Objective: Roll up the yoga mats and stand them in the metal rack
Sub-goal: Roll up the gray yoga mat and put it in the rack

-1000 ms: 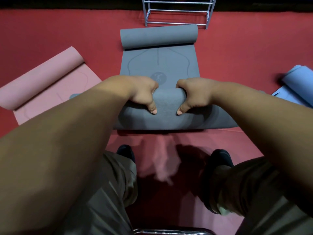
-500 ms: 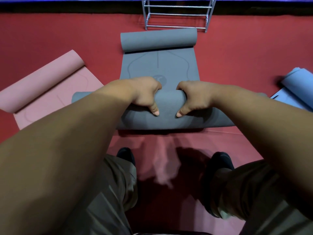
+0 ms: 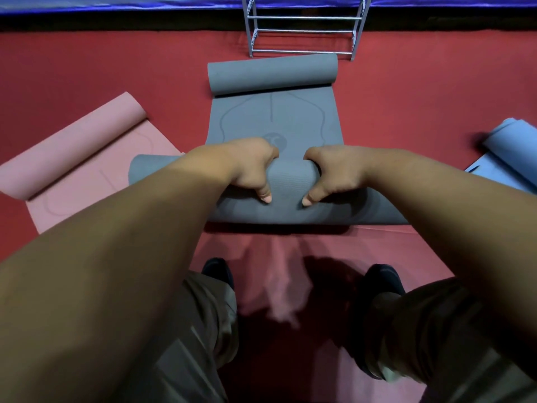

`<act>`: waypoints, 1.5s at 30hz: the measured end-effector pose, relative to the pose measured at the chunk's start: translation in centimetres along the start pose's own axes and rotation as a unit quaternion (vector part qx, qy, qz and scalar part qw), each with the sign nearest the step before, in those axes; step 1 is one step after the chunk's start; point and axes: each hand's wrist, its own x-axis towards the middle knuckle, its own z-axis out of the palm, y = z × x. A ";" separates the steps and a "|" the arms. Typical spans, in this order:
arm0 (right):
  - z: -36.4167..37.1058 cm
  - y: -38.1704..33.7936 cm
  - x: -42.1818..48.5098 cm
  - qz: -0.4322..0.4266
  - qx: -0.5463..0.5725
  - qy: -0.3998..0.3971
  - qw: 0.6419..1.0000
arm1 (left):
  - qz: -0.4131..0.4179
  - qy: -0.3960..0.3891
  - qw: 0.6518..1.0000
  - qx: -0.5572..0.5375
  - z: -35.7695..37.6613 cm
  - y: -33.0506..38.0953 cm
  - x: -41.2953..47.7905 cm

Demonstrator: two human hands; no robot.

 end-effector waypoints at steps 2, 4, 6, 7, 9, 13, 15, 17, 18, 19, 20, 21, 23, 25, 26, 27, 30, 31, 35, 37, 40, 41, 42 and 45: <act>0.0 -0.2 -0.1 -0.007 -0.016 0.007 1.000 | -0.004 -0.008 1.000 -0.016 -0.2 -0.1 -0.2; -0.2 -0.3 -0.2 -0.001 -0.023 0.009 1.000 | -0.006 -0.015 1.000 -0.026 -0.4 -0.1 -0.3; -0.3 -0.4 -0.2 0.007 -0.019 0.009 1.000 | -0.011 -0.016 0.999 -0.030 -0.3 -0.2 -0.2; -0.4 -0.4 -0.3 0.010 -0.016 0.010 1.000 | -0.012 -0.018 0.999 -0.029 -0.2 -0.2 -0.2; -0.3 -0.4 -0.3 0.017 -0.008 0.010 1.000 | -0.012 -0.027 0.999 -0.016 0.0 -0.1 -0.1; -0.4 -0.4 -0.4 0.028 0.000 -0.001 1.000 | -0.011 -0.019 1.000 0.021 0.3 0.3 -0.1; -0.5 -0.3 -0.3 0.027 -0.005 -0.010 1.000 | -0.008 -0.007 1.000 0.015 0.1 0.3 -0.1; -0.5 -0.2 -0.3 0.020 -0.009 -0.016 1.000 | -0.009 -0.009 1.000 -0.003 0.0 0.2 -0.1; -0.4 -0.2 -0.2 0.012 -0.013 -0.012 1.000 | -0.008 -0.014 1.000 -0.011 -0.1 0.1 -0.2; -0.3 -0.2 -0.2 0.004 -0.022 -0.002 1.000 | -0.009 -0.021 1.000 -0.015 -0.1 0.1 -0.2; -0.2 -0.3 -0.1 -0.001 -0.030 0.010 0.999 | -0.010 -0.027 0.999 -0.018 -0.2 -0.1 -0.3; -0.2 -0.5 -0.1 -0.004 -0.033 0.022 0.999 | -0.012 -0.031 0.999 -0.022 -0.2 -0.2 -0.3; -0.3 -0.7 -0.1 -0.004 -0.039 0.032 0.999 | -0.018 -0.036 0.999 -0.030 -0.1 -0.4 -0.2; -0.4 -0.9 -0.2 0.002 -0.042 0.028 0.999 | -0.023 -0.040 0.998 -0.031 0.1 -0.3 -0.1; -0.5 -0.9 -0.4 0.006 -0.037 0.022 0.999 | -0.024 -0.043 0.998 -0.025 0.2 -0.2 0.0; -0.5 -0.9 -0.5 0.009 -0.032 0.017 0.999 | -0.023 -0.045 0.999 -0.018 0.3 -0.1 0.0; -0.6 -0.7 -0.7 0.020 -0.021 0.005 1.000 | -0.020 -0.038 0.999 -0.012 0.4 0.3 0.0; -0.7 -0.7 -0.7 0.023 -0.016 0.003 1.000 | -0.019 -0.030 0.999 -0.010 0.4 0.3 -0.1; -0.4 -0.3 -0.5 0.030 -0.014 0.000 0.999 | -0.020 -0.006 1.000 -0.017 -0.1 0.3 -0.1; -0.2 -0.4 -0.4 0.014 -0.030 0.013 0.999 | -0.024 -0.008 0.999 -0.025 -0.3 0.2 -0.1; -0.4 -0.8 -0.5 0.007 -0.054 0.045 0.998 | -0.035 -0.012 0.999 -0.036 -0.6 0.2 -0.3; -0.6 -0.8 -0.6 0.009 -0.054 0.049 0.997 | -0.038 -0.013 0.999 -0.036 -0.7 0.2 -0.3; -0.8 -0.8 -0.6 0.014 -0.055 0.048 0.997 | -0.040 -0.015 0.999 -0.035 -0.7 0.2 -0.4; -1.1 -0.9 -0.9 0.029 -0.046 0.040 0.998 | -0.031 -0.006 0.999 -0.024 -0.6 0.7 -0.9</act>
